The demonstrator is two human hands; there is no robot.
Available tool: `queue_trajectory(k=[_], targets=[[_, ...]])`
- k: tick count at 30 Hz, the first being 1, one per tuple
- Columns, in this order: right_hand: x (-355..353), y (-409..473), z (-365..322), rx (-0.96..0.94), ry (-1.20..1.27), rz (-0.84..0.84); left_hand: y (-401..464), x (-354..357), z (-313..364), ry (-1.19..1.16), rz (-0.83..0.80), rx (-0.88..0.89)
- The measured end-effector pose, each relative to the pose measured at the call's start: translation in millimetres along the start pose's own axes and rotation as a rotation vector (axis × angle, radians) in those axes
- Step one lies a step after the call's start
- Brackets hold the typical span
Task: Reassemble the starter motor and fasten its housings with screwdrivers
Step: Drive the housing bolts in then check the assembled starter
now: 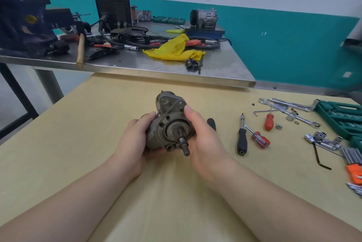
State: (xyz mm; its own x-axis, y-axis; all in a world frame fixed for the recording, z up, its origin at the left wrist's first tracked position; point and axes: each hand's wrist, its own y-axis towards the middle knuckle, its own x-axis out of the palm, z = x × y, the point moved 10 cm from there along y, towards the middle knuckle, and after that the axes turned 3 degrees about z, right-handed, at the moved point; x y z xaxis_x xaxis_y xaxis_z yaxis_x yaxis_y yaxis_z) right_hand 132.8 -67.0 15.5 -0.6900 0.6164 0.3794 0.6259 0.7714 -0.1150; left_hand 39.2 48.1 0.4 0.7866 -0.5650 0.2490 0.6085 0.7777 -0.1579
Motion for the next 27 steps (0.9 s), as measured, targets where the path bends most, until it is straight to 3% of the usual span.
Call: queue_trajectory(k=[3, 9, 15, 24, 27], targets=[[0, 5, 8, 0.100, 0.065, -0.039, 11, -13, -1, 0.035, 0.052, 0.032], [-10, 5, 16, 0.157, -0.063, 0.044, 24, -28, 8, 0.243, 0.094, 0.105], [-12, 2, 19, 0.223, -0.091, 0.118, 30, -32, -1, 0.241, 0.084, 0.058], [-24, 7, 19, 0.114, -0.249, 0.177, 31, -31, -5, 0.247, 0.089, 0.065], [-29, 11, 11, 0.067, -0.190, 0.184, 30, -31, -6, 0.272, 0.098, 0.065]])
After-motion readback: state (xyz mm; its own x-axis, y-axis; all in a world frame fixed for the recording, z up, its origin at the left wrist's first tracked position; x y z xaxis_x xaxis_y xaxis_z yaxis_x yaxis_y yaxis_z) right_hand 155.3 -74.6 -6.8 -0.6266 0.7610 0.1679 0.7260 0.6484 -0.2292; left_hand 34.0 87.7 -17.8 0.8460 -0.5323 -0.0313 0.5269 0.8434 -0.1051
